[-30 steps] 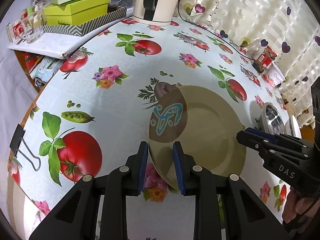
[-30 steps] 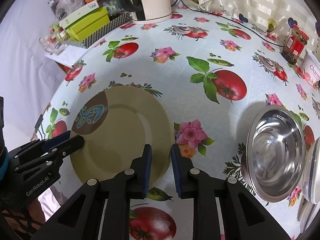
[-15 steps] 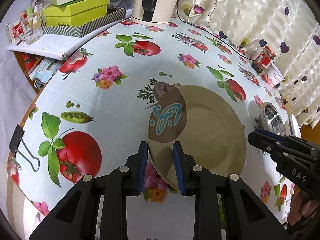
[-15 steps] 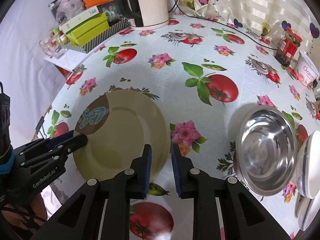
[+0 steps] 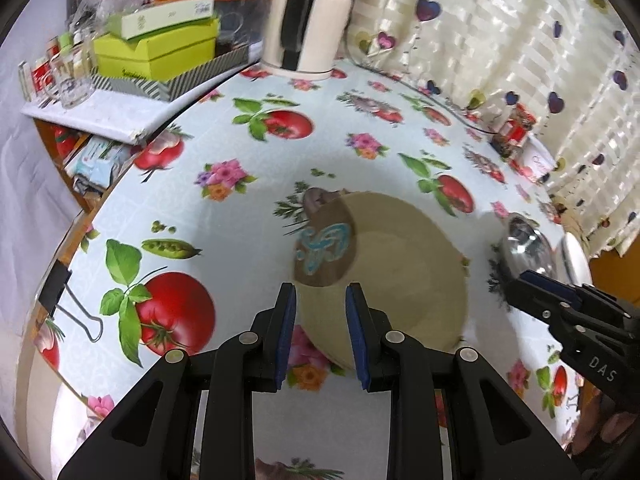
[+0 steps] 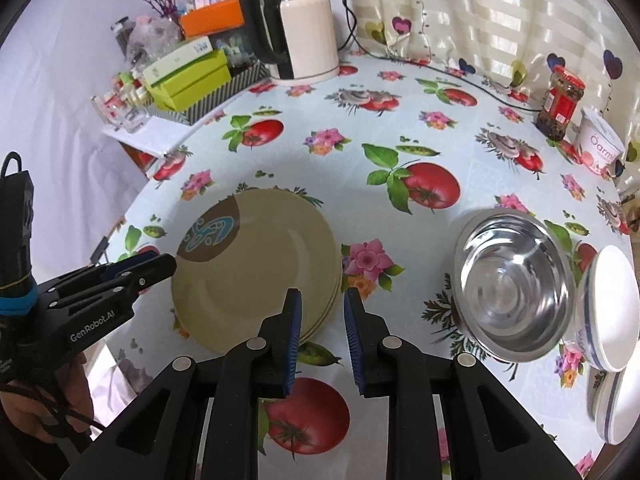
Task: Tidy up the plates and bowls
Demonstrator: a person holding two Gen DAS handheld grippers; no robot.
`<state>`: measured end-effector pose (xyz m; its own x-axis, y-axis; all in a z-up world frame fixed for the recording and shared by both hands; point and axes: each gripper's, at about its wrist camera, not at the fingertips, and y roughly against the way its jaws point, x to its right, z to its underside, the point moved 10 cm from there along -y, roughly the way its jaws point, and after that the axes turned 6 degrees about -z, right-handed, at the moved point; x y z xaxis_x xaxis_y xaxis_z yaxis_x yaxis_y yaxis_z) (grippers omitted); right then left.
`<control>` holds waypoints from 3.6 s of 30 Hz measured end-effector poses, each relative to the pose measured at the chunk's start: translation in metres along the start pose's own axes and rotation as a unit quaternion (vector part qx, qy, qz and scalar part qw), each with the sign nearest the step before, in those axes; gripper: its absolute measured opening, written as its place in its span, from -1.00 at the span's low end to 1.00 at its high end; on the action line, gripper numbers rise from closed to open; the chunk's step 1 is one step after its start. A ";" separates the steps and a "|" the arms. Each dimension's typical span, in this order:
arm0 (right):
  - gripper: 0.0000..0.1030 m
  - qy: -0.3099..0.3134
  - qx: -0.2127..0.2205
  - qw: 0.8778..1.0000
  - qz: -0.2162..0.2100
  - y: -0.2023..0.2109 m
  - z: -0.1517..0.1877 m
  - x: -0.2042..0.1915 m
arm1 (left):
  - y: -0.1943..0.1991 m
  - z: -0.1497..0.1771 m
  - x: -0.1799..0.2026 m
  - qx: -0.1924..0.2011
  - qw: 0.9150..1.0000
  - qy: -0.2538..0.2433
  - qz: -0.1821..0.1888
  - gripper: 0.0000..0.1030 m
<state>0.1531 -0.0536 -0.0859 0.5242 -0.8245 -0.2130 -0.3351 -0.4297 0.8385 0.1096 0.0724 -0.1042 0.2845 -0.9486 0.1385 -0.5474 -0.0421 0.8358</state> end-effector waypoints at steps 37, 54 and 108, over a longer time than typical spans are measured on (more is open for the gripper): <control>-0.38 -0.119 0.061 0.991 0.024 0.067 0.056 0.082 | 0.030 0.022 0.108 0.009 0.991 -0.105 0.088 -0.48; -0.38 -0.209 0.045 0.975 0.054 0.035 0.055 0.156 | 0.005 0.019 0.131 -0.017 0.986 -0.126 0.108 -0.48; -0.43 -0.238 0.032 0.968 0.072 0.080 0.111 0.158 | 0.035 0.033 0.173 -0.007 0.975 -0.165 0.149 -0.48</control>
<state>0.1227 -0.2587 -0.1083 0.0530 -0.9470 -0.3169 -0.4332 -0.3077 0.8472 0.1139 -0.1035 -0.0680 -0.1565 -0.9672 0.1999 -0.5548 0.2535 0.7924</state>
